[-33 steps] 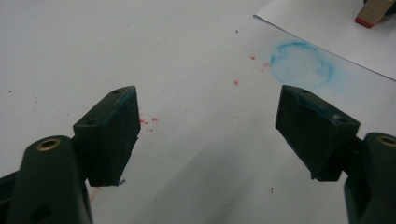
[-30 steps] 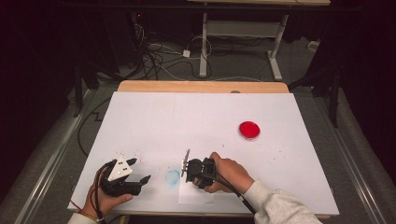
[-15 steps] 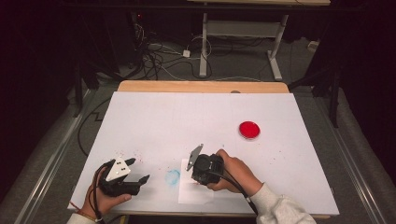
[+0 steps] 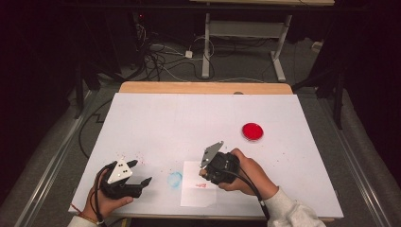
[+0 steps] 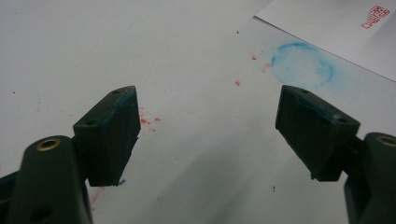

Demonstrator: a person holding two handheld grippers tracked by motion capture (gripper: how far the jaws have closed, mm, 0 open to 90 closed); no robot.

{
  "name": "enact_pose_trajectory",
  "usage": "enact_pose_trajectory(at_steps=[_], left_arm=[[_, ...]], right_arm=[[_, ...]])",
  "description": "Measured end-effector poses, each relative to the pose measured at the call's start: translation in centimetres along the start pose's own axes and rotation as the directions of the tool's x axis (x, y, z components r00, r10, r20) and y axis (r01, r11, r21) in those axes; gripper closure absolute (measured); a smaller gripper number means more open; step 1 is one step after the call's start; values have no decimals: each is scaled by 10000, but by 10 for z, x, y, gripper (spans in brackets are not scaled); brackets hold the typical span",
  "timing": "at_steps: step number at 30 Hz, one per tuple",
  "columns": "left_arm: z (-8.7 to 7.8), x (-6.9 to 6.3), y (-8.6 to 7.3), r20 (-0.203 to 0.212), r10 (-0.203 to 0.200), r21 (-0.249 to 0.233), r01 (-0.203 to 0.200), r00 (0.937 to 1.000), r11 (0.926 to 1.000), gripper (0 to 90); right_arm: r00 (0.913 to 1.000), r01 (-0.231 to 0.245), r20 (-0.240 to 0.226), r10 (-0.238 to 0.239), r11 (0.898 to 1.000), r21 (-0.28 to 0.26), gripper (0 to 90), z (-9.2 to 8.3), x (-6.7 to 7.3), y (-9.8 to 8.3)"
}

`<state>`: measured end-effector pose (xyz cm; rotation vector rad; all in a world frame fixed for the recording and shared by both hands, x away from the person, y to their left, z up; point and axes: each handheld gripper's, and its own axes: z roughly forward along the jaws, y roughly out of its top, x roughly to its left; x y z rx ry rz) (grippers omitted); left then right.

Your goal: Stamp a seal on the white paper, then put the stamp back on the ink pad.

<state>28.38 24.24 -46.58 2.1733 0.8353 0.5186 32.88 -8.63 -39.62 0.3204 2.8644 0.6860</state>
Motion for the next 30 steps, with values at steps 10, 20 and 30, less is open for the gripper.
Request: enact_pose_trajectory(at_steps=[10, 20, 30], left_arm=[[2, 2, 0, 46, 14, -11, -14, 10000, 10000, 216], [2, 1, 1, 101, 86, 4, -86, 9999, 10000, 216], [4, 1, 3, 193, 135, -48, -135, 9997, 9999, 216]], right_arm=[[9995, -158, 268, 165, 9995, -258, 756, -14, -7, -10], [9988, -315, 377, 328, 9989, -333, 756, -24, -9, -15], [9947, -664, 752, 700, 9966, -490, 756, -33, -17, -24]])
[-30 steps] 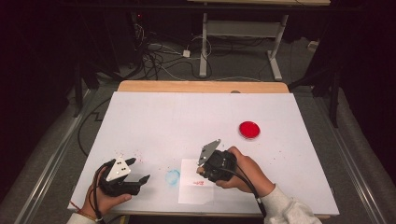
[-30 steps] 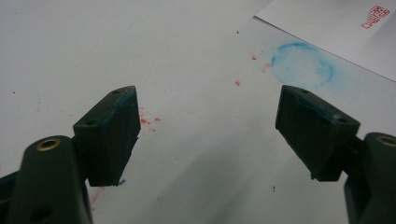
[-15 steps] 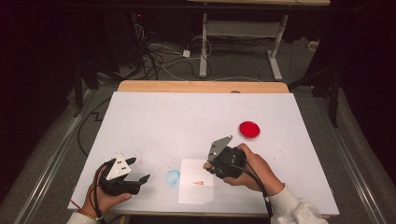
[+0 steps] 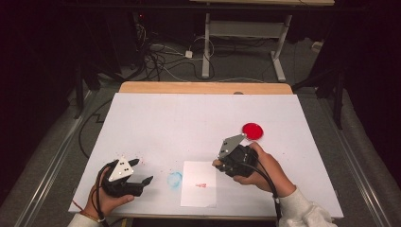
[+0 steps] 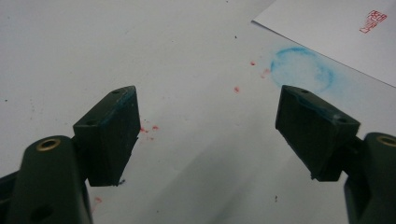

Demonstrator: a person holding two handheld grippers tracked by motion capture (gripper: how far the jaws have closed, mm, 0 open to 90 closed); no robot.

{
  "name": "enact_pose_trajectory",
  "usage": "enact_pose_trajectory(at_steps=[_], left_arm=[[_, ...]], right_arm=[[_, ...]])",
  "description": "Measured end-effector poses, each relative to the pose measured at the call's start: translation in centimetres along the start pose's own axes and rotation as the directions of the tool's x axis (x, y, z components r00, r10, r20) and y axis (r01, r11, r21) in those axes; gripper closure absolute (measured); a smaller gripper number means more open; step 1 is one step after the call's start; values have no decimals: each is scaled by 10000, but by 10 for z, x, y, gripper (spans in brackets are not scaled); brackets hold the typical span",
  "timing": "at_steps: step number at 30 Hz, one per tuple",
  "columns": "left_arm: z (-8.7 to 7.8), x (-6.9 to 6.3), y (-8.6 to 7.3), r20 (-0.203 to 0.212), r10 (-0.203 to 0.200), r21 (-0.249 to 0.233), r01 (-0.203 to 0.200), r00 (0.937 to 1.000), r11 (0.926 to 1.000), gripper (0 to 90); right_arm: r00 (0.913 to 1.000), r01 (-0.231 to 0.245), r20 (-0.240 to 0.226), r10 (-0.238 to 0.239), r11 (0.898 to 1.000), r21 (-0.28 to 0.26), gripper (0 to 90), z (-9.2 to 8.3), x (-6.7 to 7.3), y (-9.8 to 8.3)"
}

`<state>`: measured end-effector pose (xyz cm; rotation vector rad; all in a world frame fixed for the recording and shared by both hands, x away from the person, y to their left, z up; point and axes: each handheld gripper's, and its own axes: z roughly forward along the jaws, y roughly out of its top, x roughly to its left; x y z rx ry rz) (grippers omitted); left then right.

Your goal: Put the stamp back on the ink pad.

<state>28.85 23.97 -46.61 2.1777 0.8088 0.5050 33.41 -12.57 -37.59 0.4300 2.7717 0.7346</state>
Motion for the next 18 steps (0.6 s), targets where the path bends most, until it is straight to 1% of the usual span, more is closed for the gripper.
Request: enact_pose_trajectory(at_steps=[2, 3, 6, 8, 10, 11, 13, 14, 16, 17, 18], left_arm=[[0, 0, -1, 12, -25, 43, 25, 10000, 10000, 215], [0, 0, -1, -1, -26, 64, 26, 10000, 10000, 216], [-1, -1, -2, -60, 16, 62, -15, 10000, 10000, 216], [-2, -1, -1, -90, 62, 75, -61, 9999, 10000, 215], [-2, -2, 0, -96, 80, 32, -80, 9999, 10000, 216], [-2, -3, 0, -97, 94, -1, -94, 9999, 10000, 216], [-2, -4, 0, -95, 130, 49, -130, 9999, 9999, 216], [-2, -4, 0, -72, 135, 100, -134, 9999, 9999, 215], [-1, -5, -1, -102, 112, 159, -110, 9999, 9998, 216], [-1, -5, -1, -94, 106, 174, -104, 9999, 9998, 216], [-1, -5, -1, -71, 94, 176, -92, 9999, 9998, 216]], right_arm=[[9998, -146, 116, 147, 9999, -30, 756, -1, -3, -1], [9998, -112, 157, 113, 9999, -50, 756, -2, -4, -2], [9993, -232, 292, 234, 9997, -59, 756, -6, -6, -3], [9984, -250, 508, 259, 9995, -172, 756, -8, -9, -4], [9984, -242, 504, 253, 9995, -209, 756, -10, -11, -5], [9976, -362, 574, 375, 9991, -239, 756, -12, -12, -6], [9969, -402, 665, 420, 9988, -279, 756, -12, -15, -8], [9960, -535, 706, 553, 9982, -284, 756, -13, -17, -9], [9952, -547, 794, 568, 9981, -286, 756, -13, -21, -10], [9933, -691, 908, 710, 9973, -233, 756, -13, -23, -10], [9923, -710, 1005, 727, 9973, -204, 756, -12, -27, -12]])
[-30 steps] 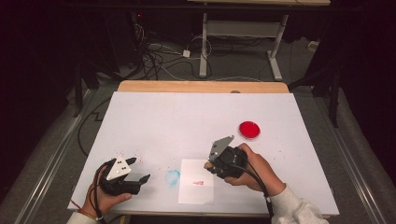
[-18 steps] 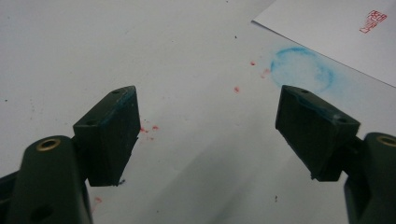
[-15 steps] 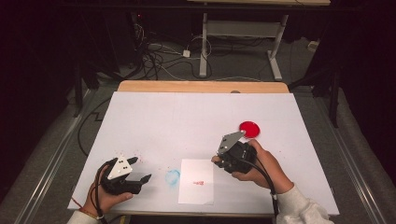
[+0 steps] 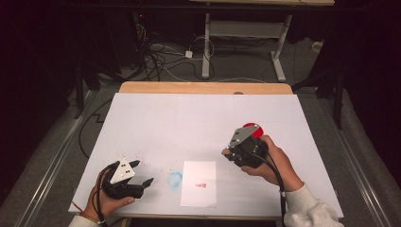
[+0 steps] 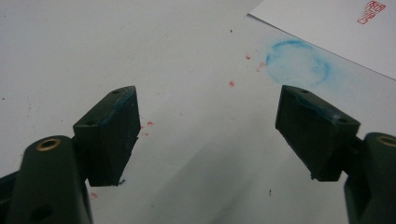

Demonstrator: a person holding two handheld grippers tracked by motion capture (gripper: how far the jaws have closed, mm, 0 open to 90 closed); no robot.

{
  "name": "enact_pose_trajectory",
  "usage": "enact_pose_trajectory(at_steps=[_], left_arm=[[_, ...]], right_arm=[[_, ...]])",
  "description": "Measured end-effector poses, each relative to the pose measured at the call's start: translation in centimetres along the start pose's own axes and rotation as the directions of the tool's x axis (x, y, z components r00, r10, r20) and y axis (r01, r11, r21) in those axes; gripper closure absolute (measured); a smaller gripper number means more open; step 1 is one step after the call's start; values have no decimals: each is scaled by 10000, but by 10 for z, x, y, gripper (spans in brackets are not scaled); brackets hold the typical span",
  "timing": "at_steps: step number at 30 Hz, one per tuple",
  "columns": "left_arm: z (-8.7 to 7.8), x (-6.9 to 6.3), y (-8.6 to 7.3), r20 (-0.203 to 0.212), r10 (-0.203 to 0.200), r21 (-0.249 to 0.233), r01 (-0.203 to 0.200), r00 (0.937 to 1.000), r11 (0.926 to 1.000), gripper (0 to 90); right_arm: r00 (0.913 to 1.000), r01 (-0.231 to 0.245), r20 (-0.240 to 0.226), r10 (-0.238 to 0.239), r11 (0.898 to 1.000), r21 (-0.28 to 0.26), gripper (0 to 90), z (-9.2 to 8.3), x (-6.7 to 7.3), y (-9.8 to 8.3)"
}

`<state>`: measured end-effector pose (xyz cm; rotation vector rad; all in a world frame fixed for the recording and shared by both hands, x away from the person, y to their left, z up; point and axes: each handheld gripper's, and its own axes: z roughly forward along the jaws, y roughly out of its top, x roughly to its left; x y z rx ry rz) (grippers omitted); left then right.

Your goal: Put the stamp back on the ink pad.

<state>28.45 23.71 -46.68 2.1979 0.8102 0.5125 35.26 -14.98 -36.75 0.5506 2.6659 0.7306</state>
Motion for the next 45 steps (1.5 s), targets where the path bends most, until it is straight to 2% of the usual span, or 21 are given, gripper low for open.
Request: enact_pose_trajectory(at_steps=[3, 8, 17, 20, 28, 30, 32, 35, 36, 39, 41, 42, 43, 45], left_arm=[[0, -1, 0, 9, 1, -14, -1, 10000, 10000, 215], [1, 0, 1, -30, 6, -15, -6, 10000, 10000, 215], [0, -1, 2, -63, -9, -9, 9, 10000, 10000, 215], [0, -1, 1, -66, -29, -2, 29, 10000, 10000, 215], [1, -1, 1, -38, -22, 38, 22, 10000, 10000, 215], [1, -1, 1, -36, -13, 39, 13, 10000, 10000, 215], [0, -1, 1, -93, -36, -16, 36, 10000, 10000, 214], [0, -1, 1, -115, -109, -53, 108, 9999, 9999, 211], [0, 0, 1, -111, -121, -30, 120, 9999, 9999, 210], [1, 0, 1, -74, -127, -7, 127, 9999, 9999, 209], [1, 0, 1, -42, -96, 17, 96, 9999, 10000, 210], [1, 0, 0, -12, -86, 8, 86, 10000, 10000, 209], [1, 0, 0, -17, -84, 12, 84, 10000, 10000, 210], [0, 0, 0, -13, -98, 13, 98, 10000, 10000, 210]], right_arm=[[9995, -278, 139, 275, 9994, 217, 756, 0, -11, -2], [9973, -455, 608, 417, 9970, 619, 756, -4, -27, -2], [9926, -1027, 745, 958, 9902, 942, 755, -6, -53, -9], [9888, -1231, 988, 1118, 9855, 1172, 755, -5, -60, -12], [9818, -1661, 1218, 1458, 9699, 1778, 755, 6, -79, -15], [9778, -1804, 1410, 1548, 9646, 1921, 755, 10, -83, -15], [9783, -1812, 1386, 1537, 9598, 2145, 754, 15, -89, -16], [9708, -2187, 1507, 1864, 9461, 2387, 754, 24, -98, -18], [9697, -2238, 1520, 1911, 9447, 2398, 754, 26, -102, -18], [9578, -2783, 1435, 2492, 9288, 2448, 753, 34, -113, -21], [9519, -2984, 1515, 2663, 9178, 2618, 753, 39, -119, -23], [9437, -3241, 1609, 2891, 9057, 2733, 753, 42, -121, -24], [9481, -3110, 1580, 2760, 9086, 2789, 753, 44, -125, -25], [9458, -3187, 1607, 2822, 9020, 2914, 752, 50, -129, -26]])
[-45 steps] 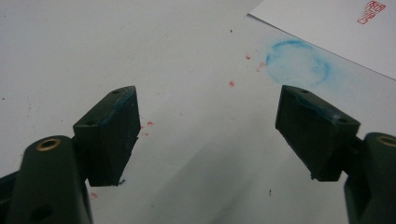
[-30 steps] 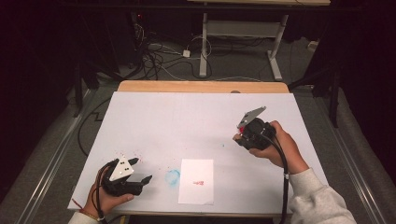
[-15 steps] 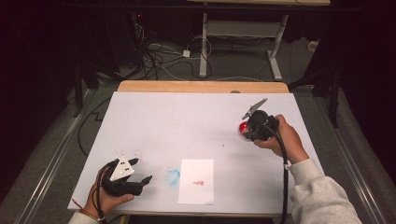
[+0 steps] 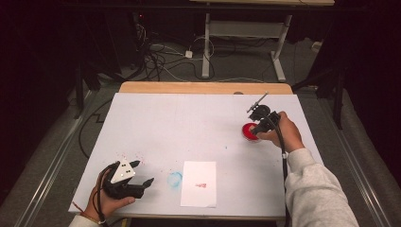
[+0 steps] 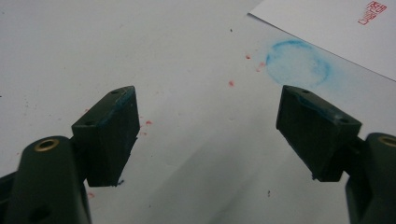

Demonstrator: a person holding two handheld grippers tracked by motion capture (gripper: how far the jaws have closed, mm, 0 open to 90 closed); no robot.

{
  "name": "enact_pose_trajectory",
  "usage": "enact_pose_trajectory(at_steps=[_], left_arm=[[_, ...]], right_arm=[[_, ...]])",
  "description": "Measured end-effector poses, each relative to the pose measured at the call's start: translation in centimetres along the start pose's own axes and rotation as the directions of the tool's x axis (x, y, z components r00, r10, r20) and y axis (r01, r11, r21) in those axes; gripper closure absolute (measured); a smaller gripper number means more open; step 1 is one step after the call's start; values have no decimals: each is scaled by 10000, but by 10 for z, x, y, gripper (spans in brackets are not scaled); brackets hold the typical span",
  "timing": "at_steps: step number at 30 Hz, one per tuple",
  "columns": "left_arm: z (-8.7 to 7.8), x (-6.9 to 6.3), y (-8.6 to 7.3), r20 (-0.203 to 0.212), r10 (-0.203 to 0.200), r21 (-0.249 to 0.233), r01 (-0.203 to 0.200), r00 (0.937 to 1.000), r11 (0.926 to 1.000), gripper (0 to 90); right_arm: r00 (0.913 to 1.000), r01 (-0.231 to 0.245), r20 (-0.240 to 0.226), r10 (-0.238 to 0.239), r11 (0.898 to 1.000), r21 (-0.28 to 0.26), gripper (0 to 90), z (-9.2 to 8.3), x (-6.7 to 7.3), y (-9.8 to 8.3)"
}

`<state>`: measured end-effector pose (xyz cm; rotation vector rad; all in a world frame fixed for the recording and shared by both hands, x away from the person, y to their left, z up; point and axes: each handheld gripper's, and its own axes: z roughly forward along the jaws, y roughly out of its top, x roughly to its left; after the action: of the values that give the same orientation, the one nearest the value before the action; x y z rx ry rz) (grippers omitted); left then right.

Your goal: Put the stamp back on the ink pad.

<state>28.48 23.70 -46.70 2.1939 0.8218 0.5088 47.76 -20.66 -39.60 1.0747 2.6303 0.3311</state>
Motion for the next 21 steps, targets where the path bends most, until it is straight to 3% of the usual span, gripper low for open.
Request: enact_pose_trajectory(at_steps=[9, 21], left_arm=[[0, 1, -1, -44, -65, -25, 65, 10000, 10000, 209], [0, 2, -1, 15, -50, 26, 50, 10000, 10000, 210]], right_arm=[[9997, -147, 194, 135, 9977, 659, 751, 18, -6, 6], [9996, -284, 114, 276, 9966, 774, 751, 28, -7, 11]])
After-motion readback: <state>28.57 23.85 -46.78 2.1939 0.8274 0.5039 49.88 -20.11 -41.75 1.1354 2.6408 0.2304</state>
